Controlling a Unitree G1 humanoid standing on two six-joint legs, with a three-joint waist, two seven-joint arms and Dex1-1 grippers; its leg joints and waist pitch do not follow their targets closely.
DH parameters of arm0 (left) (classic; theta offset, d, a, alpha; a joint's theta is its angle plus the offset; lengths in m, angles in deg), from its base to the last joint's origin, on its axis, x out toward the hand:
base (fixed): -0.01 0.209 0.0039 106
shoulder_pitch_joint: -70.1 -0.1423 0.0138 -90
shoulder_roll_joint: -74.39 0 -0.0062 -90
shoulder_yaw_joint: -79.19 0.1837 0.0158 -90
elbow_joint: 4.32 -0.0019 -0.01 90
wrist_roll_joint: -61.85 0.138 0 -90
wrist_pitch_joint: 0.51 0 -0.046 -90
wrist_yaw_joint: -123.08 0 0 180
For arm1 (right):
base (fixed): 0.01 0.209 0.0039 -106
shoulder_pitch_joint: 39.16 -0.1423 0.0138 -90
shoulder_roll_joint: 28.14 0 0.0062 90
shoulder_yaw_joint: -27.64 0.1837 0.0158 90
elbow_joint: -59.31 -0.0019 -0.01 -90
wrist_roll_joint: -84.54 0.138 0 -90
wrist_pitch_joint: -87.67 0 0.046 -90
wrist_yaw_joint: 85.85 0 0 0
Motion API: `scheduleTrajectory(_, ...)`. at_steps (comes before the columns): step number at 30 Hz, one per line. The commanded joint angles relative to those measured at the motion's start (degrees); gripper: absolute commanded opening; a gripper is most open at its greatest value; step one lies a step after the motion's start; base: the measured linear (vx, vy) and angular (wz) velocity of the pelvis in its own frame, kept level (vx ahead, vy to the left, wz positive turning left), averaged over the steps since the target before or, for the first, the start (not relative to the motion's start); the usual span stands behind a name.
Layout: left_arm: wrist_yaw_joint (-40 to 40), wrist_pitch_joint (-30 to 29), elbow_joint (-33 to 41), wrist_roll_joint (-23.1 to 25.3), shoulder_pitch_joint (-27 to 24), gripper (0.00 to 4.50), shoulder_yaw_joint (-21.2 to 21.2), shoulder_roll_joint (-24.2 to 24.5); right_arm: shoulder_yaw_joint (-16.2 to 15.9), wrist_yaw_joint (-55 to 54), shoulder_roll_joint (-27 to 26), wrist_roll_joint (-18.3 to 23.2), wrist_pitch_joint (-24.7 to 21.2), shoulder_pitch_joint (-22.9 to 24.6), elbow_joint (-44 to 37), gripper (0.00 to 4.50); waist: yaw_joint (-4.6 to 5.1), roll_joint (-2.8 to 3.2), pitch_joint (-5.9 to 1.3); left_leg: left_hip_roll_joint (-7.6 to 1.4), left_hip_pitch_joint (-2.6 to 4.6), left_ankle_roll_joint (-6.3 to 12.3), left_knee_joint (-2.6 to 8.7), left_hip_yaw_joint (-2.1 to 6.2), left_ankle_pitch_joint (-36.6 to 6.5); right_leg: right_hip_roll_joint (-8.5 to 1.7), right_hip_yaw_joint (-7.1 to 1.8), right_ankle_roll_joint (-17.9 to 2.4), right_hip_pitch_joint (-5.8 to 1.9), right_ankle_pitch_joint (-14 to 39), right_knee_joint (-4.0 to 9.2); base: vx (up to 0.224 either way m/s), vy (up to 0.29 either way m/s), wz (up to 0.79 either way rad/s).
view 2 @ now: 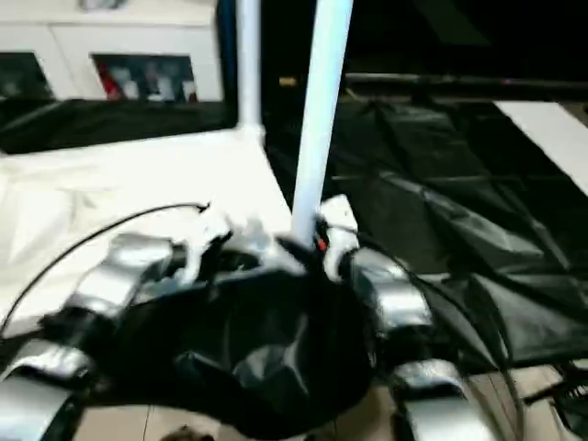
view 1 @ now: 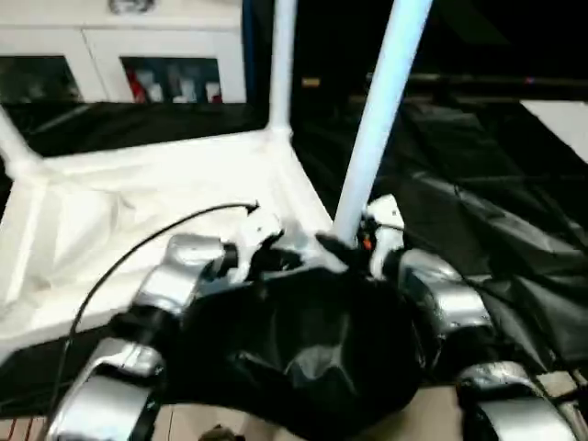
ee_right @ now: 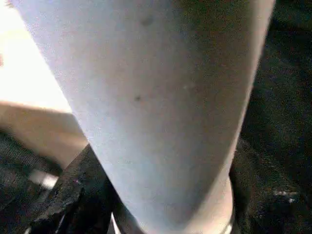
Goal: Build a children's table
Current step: Rotate leg to tighten
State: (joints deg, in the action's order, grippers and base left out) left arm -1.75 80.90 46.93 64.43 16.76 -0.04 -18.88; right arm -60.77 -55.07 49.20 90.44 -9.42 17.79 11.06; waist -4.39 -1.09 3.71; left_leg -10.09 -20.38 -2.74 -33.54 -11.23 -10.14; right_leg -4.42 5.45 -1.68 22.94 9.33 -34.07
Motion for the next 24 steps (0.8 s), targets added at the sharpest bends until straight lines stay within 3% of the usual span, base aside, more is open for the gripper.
scheduleTrajectory(1, -4.4, 1.2, -0.3, -1.0, 2.7, 0.0, -1.1, -3.4, -1.8, -4.0, -3.8, -0.7, -1.5, -0.2, 3.3, 2.69, 0.1, -0.18, -4.01, -3.37, 0.8, 0.23, 4.07, 1.94, -14.1, -5.41, -3.54, -8.2, -2.21, 24.5, 5.25, 0.0, 0.0, 0.0)
scheduleTrajectory(3, -7.0, 2.3, -2.8, -0.6, 4.1, 0.0, -1.4, -5.0, -1.3, -8.4, -6.9, -1.4, 0.3, -1.8, 5.4, 2.69, 0.16, 0.13, -4.01, -3.33, 0.84, 0.17, 4.04, 1.84, -14.2, -5.31, -3.58, -8.5, -2.08, 23.0, 5.22, 0.0, 0.0, 0.0)
scheduleTrajectory(6, -8.0, 2.9, -3.9, -0.5, 4.7, 0.0, -1.4, -5.7, -2.7, -8.2, -8.1, -2.4, 2.5, -2.3, 6.0, 2.69, 0.09, -0.01, -4.13, -3.36, 0.55, 0.95, 4.05, 1.74, -13.2, -5.3, -3.63, -9.1, -2.49, 19.9, 4.84, 0.0, 0.0, 0.0)
scheduleTrajectory(7, -7.8, 2.9, -3.9, -0.5, 4.8, 0.0, -1.2, -5.8, -3.0, -7.1, -8.2, -2.3, 3.0, -2.3, 5.9, 3.04, 0.09, -0.05, -4.16, -3.35, 0.52, 1.17, 4.05, 1.7, -12.9, -5.26, -3.64, -9.2, -2.56, 19.3, 4.75, 0.0, 0.0, 0.0)
scheduleTrajectory(8, -7.2, 3.0, -3.7, -0.7, 4.8, 0.0, -1.1, -6.0, -3.0, -4.9, -8.1, -1.5, 3.6, -2.3, 5.4, 3.38, 0.02, 0.36, -4.11, -3.4, 0.58, 1.44, 4.09, 1.69, -13.2, -5.22, -3.63, -9.7, -2.56, 18.4, 4.73, 0.0, 0.0, 0.0)
scheduleTrajectory(10, -6.9, 3.2, -3.8, -0.9, 4.9, 0.0, -1.1, -6.0, -2.8, -3.9, -8.1, -0.9, 3.9, -2.4, 5.4, 3.38, 0.04, 0.21, -4.11, -3.36, 0.49, 1.55, 4.07, 1.66, -13.4, -5.2, -3.64, -9.9, -2.68, 18.3, 4.69, 0.0, 0.0, 0.0)
scheduleTrajectory(12, -4.1, 4.1, -3.5, -1.3, 4.4, 0.0, -0.7, -5.3, -3.3, -1.4, -6.6, -1.3, 4.6, -2.6, 5.2, 3.75, -0.04, 0.57, -4.07, -3.41, 0.56, 1.58, 4.08, 1.75, -13.9, -5.28, -3.61, -9.9, -2.71, 19.2, 4.81, 0.0, 0.0, 0.0)
scheduleTrajectory(14, -1.9, 4.8, -3.0, -1.7, 4.0, 0.0, -0.6, -4.7, -3.7, 0.1, -5.6, -1.7, 5.3, -2.5, 4.9, 3.89, -0.04, 0.41, -4.15, -3.4, 0.5, 1.71, 4.02, 1.68, -13.6, -5.21, -3.66, -10.1, -2.77, 18.4, 4.71, 0.0, 0.0, 0.0)
scheduleTrajectory(15, -0.9, 4.9, -2.6, -2.0, 3.6, 0.0, -0.6, -4.3, -3.9, 2.2, -4.8, -1.4, 5.0, -2.2, 4.2, 3.89, 0.0, 0.6, -4.21, -3.43, 0.42, 1.84, 3.98, 1.67, -12.9, -5.2, -3.69, -10.6, -2.85, 17.1, 4.51, 0.0, 0.0, 0.0)
scheduleTrajectory(19, 3.1, 5.4, -1.2, -3.0, 2.4, 0.0, -0.3, -2.8, -5.5, 10.4, -1.7, -0.1, 4.3, -0.7, 1.0, 3.89, -0.15, 0.45, -4.31, -3.36, 0.29, 3.12, 3.8, 1.52, -11.6, -5.11, -3.64, -11.5, -3.19, 14.1, 4.27, 0.0, 0.0, 0.0)
scheduleTrajectory(23, 9.3, 5.5, 1.0, -4.2, 0.9, 0.0, 0.4, -0.5, -7.6, 21.1, 2.9, 1.0, 2.7, 1.8, -4.0, 3.89, -0.91, 0.45, -4.18, -3.72, 0.29, 4.18, 3.75, 1.38, -11.2, -5.0, -3.47, -11.1, -3.05, 16.0, 4.26, 0.0, 0.0, 0.0)
scheduleTrajectory(24, 10.9, 5.4, 1.6, -4.0, 0.5, 0.0, 0.8, 0.5, -8.5, 25.9, 5.2, 1.8, 1.8, 3.0, -6.2, 3.89, -0.91, 0.22, -4.13, -3.82, 0.34, 4.06, 3.85, 1.39, -11.6, -5.03, -3.45, -11.0, -3.03, 16.8, 4.37, 0.0, 0.0, 0.0)
